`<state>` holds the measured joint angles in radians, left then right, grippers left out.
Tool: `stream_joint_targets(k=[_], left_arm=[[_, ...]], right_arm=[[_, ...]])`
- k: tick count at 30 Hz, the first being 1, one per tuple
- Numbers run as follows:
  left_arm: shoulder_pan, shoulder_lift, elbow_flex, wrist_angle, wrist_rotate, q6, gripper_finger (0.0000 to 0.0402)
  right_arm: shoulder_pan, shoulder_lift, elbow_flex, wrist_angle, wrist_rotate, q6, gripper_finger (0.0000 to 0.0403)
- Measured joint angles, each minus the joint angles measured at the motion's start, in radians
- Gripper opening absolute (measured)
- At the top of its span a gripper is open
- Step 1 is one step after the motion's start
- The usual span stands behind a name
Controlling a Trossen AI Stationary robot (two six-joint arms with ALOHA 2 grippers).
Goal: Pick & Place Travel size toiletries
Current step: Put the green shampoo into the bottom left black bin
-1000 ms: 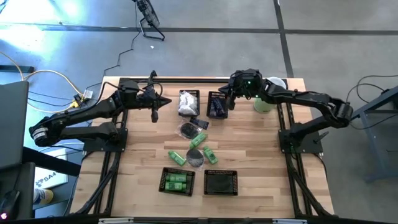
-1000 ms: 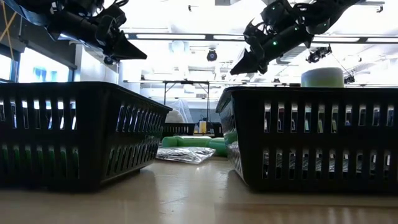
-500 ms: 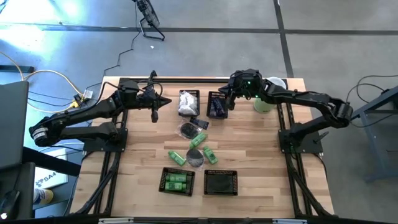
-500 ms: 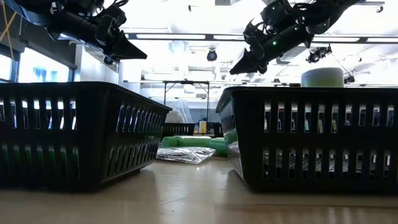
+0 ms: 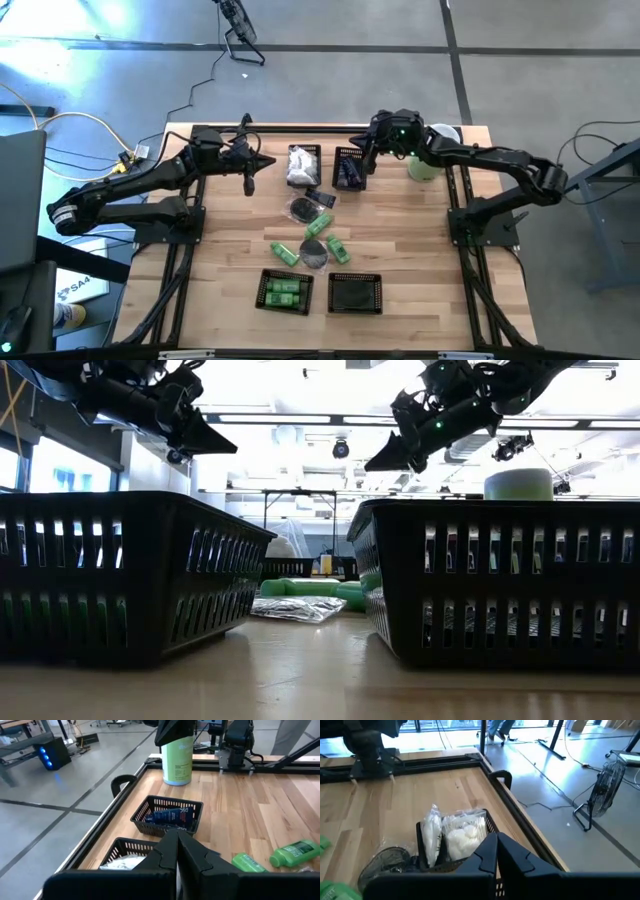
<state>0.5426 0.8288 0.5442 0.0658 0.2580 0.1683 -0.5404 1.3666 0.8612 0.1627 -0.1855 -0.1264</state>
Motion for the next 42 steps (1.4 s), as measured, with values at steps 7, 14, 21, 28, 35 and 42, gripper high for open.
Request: stream_joint_targets(k=[7, 14, 21, 28, 35, 42], left_arm=[[0.0, 0.0, 0.0, -0.008, 0.001, -0.023, 0.0], [0.0, 0.0, 0.0, -0.016, 0.002, -0.023, 0.0], [0.0, 0.0, 0.0, -0.017, 0.002, -0.022, 0.0], [0.0, 0.0, 0.0, -0.016, -0.003, -0.016, 0.0], [0.0, 0.0, 0.0, -0.016, -0.006, -0.016, 0.0], [0.0, 0.0, 0.0, -0.016, -0.007, -0.016, 0.0]], right_arm=[[0.048, 0.0, 0.0, -0.001, -0.09, -0.007, 0.0004], [0.108, 0.0, 0.0, -0.002, -0.127, -0.008, 0.0004], [0.142, 0.0, 0.0, -0.002, -0.13, -0.009, 0.0004], [0.143, 0.0, 0.0, -0.009, -0.134, -0.007, 0.0004], [0.147, 0.0, 0.0, -0.077, -0.187, 0.016, 0.0004], [0.145, 0.0, 0.0, -0.106, -0.178, 0.016, 0.0004]])
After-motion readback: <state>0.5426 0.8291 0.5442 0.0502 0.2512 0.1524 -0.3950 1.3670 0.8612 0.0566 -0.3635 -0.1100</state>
